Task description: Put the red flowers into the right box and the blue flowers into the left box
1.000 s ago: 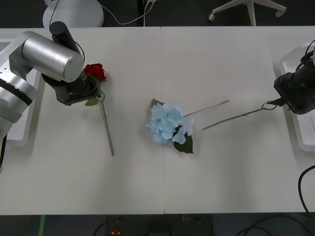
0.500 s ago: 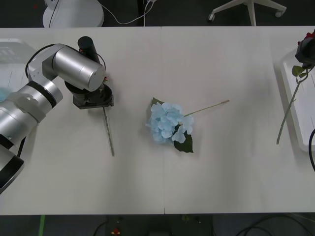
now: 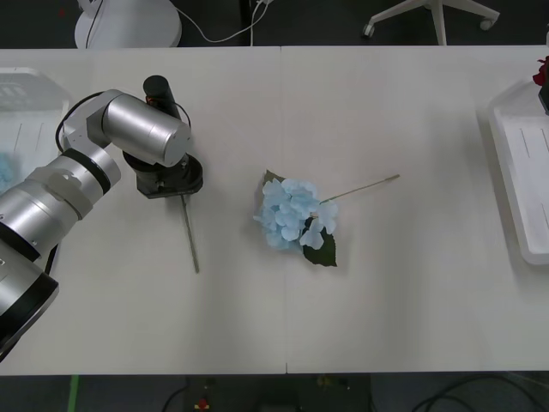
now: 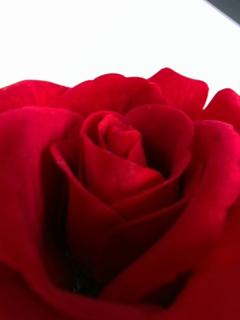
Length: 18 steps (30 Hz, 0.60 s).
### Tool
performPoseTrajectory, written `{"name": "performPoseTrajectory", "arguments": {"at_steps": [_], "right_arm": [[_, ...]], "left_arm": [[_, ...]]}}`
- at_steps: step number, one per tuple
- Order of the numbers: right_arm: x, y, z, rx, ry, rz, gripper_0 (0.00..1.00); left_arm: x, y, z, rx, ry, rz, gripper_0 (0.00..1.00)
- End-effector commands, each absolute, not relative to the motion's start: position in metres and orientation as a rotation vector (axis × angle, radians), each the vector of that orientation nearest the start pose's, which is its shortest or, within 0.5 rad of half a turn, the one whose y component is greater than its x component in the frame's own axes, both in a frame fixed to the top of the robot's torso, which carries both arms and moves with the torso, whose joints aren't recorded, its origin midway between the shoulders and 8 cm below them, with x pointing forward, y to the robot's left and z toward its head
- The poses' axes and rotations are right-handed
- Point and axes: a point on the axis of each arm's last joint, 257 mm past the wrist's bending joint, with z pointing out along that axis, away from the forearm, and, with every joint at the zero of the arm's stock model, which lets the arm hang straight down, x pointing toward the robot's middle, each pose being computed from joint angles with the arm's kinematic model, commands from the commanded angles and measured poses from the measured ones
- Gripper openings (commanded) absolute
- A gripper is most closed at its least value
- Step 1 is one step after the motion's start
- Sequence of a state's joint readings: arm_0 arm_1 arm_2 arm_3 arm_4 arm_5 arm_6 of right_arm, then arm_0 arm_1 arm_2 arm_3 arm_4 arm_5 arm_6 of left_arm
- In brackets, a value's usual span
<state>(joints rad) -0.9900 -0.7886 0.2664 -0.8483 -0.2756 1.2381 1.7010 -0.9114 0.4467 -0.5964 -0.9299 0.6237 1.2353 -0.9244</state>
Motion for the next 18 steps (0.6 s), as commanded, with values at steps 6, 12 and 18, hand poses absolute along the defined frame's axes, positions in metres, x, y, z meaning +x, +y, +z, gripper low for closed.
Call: {"name": "performPoseTrajectory", "arguments": {"at_steps": [6, 12, 18], "right_arm": [[0.648, -0.547, -0.087, -0.403, 2.281, -1.053, 0.0], [0.654, -0.555, -0.114, -0.415, 2.253, -1.048, 0.0], [0.649, -0.566, -0.141, -0.374, 2.266, -1.014, 0.0]], "left_arm": [[0.597, 0.195, -0.279, -0.061, 2.677, 0.038, 0.0], [0.606, 0.206, -0.245, 0.075, 2.628, 0.05, 0.0], [0.605, 0.199, -0.207, 0.211, 2.622, -0.07, 0.0]]}}
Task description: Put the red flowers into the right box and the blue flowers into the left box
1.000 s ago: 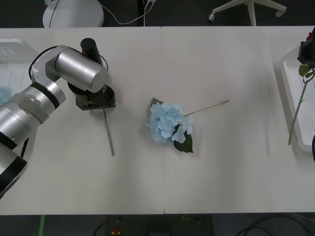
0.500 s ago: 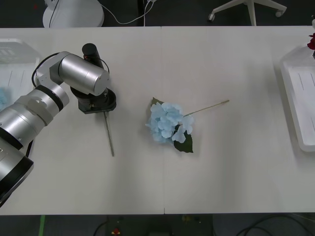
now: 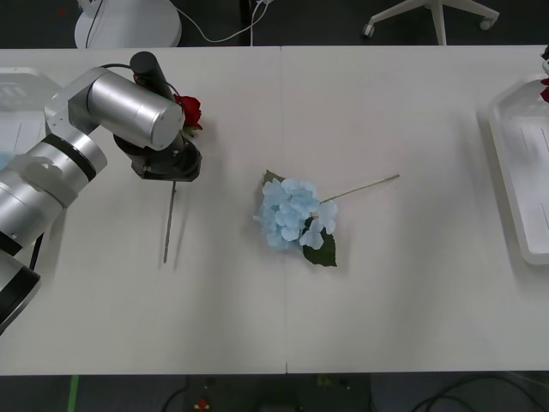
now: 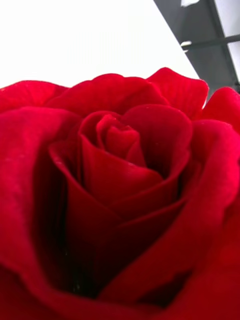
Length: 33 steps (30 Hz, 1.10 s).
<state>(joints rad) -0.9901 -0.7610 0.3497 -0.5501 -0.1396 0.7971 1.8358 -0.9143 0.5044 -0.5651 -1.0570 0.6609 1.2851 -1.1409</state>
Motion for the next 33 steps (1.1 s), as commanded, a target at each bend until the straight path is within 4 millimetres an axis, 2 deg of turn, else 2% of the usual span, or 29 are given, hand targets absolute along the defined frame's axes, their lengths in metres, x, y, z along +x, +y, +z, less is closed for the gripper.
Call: {"name": "performPoseTrajectory", "arguments": {"at_steps": [1, 3, 4, 6, 9, 13, 14, 16, 18, 23, 29, 33], "right_arm": [[0.649, -0.568, -0.144, -0.366, 2.267, -1.007, 0.0], [0.647, -0.571, -0.15, -0.348, 2.266, -0.99, 0.0], [0.647, -0.572, -0.152, -0.34, 2.267, -0.981, 0.05], [0.643, -0.575, -0.157, -0.321, 2.279, -0.968, 0.26], [0.642, -0.577, -0.158, -0.311, 2.285, -0.962, 0.49], [0.637, -0.582, -0.159, -0.293, 2.303, -0.952, 0.7], [0.635, -0.584, -0.16, -0.271, 2.313, -0.928, 0.78], [0.634, -0.583, -0.159, -0.25, 2.323, -0.89, 0.86], [0.632, -0.581, -0.157, -0.254, 2.342, -0.862, 0.9], [0.624, -0.571, -0.137, -0.313, 2.412, -0.745, 0.96], [0.597, -0.517, -0.114, -0.414, 2.528, -0.392, 1.0], [0.581, -0.461, -0.103, -0.535, 2.539, -0.141, 1.0]], "left_arm": [[0.603, 0.198, -0.201, 0.235, 2.621, -0.099, 0.0], [0.598, 0.209, -0.192, 0.272, 2.615, -0.132, 0.0], [0.596, 0.215, -0.186, 0.29, 2.6, -0.148, 0.0], [0.591, 0.229, -0.174, 0.357, 2.55, -0.163, 0.0], [0.58, 0.239, -0.164, 0.444, 2.492, -0.192, 0.0], [0.565, 0.24, -0.151, 0.548, 2.415, -0.29, 0.0], [0.561, 0.236, -0.143, 0.587, 2.368, -0.352, 0.0], [0.554, 0.231, -0.135, 0.637, 2.307, -0.434, 0.0], [0.547, 0.224, -0.126, 0.69, 2.241, -0.511, 0.0], [0.533, 0.208, -0.102, 0.815, 2.078, -0.629, 0.0], [0.51, 0.173, -0.069, 0.876, 1.914, -0.849, 0.0], [0.49, 0.144, -0.05, 0.874, 1.82, -1.036, 0.0]]}}
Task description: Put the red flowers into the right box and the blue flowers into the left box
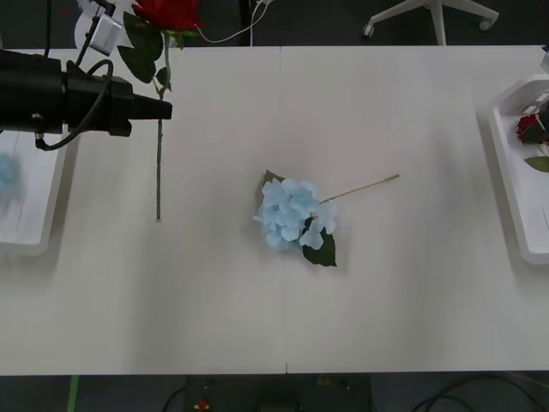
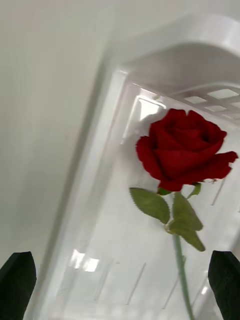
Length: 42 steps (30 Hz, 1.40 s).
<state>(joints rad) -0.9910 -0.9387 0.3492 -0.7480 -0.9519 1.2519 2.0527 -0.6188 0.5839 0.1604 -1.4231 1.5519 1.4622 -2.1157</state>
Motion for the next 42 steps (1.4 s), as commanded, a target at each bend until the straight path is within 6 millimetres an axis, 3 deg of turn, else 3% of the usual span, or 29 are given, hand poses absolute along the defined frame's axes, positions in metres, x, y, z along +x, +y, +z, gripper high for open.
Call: {"name": "performPoseTrajectory", "arguments": {"at_steps": [1, 4, 7, 10, 19, 28, 36, 42], "right_arm": [[0.575, -0.443, -0.102, -0.582, 2.536, -0.088, 1.0], [0.561, -0.406, -0.101, -0.698, 2.515, 0.008, 1.0], [0.546, -0.357, -0.102, -0.762, 2.46, 0.211, 1.0], [0.528, -0.321, -0.106, -0.77, 2.42, 0.417, 1.0], [0.496, -0.238, -0.118, -0.737, 2.269, 0.787, 1.0], [0.463, -0.172, -0.138, -0.645, 2.148, 1.063, 1.0], [0.422, -0.119, -0.132, -0.647, 2.055, 1.269, 1.0], [0.395, -0.095, -0.131, -0.661, 2.021, 1.375, 1.0]], "left_arm": [[0.487, 0.135, -0.047, 0.874, 1.798, -1.075, 0.0], [0.481, 0.112, -0.039, 0.862, 1.747, -1.166, 0.0], [0.476, 0.083, -0.033, 0.832, 1.695, -1.264, 0.0], [0.475, 0.064, -0.028, 0.806, 1.662, -1.302, 0.0], [0.474, 0.043, -0.023, 0.783, 1.621, -1.338, 0.0], [0.472, 0.036, -0.026, 0.782, 1.623, -1.358, 0.0], [0.472, 0.036, -0.026, 0.782, 1.623, -1.358, 0.0], [0.472, 0.036, -0.026, 0.782, 1.623, -1.358, 0.0]]}}
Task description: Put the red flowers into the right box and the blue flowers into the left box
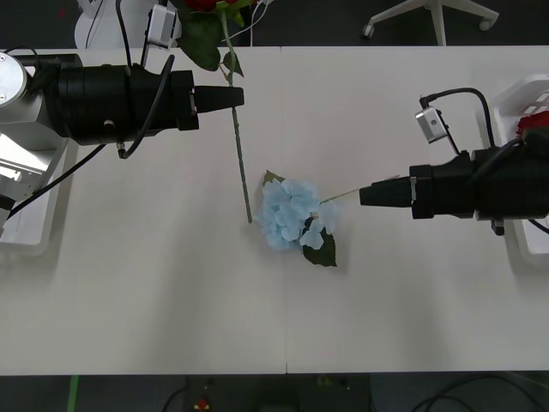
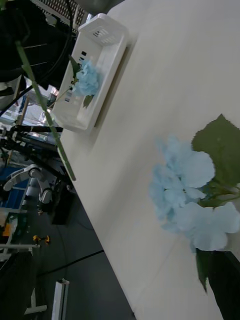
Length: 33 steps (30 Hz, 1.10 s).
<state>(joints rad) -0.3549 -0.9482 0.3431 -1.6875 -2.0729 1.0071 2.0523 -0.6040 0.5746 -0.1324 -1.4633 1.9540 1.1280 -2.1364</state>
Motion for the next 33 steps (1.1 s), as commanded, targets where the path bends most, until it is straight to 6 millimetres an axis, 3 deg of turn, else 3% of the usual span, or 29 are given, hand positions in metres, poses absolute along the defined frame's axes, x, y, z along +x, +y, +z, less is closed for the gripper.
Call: {"name": "performPoseTrajectory", "arguments": {"at_steps": [1, 9, 15, 24, 33], "right_arm": [[0.391, -0.091, -0.131, -0.665, 2.012, 1.39, 1.0], [0.374, -0.042, -0.128, -0.609, 1.916, 1.551, 1.0], [0.386, -0.008, -0.129, -0.529, 1.853, 1.555, 1.0], [0.392, 0.027, -0.129, -0.495, 1.818, 1.555, 1.0], [0.402, 0.058, -0.104, -0.383, 1.741, 1.624, 1.0]], "left_arm": [[0.472, 0.036, -0.026, 0.782, 1.623, -1.358, 0.0], [0.472, 0.036, -0.026, 0.782, 1.623, -1.358, 0.0], [0.472, 0.036, -0.026, 0.782, 1.623, -1.358, 0.0], [0.472, 0.036, -0.026, 0.782, 1.623, -1.358, 0.0], [0.472, 0.036, -0.026, 0.782, 1.623, -1.358, 0.0]]}}
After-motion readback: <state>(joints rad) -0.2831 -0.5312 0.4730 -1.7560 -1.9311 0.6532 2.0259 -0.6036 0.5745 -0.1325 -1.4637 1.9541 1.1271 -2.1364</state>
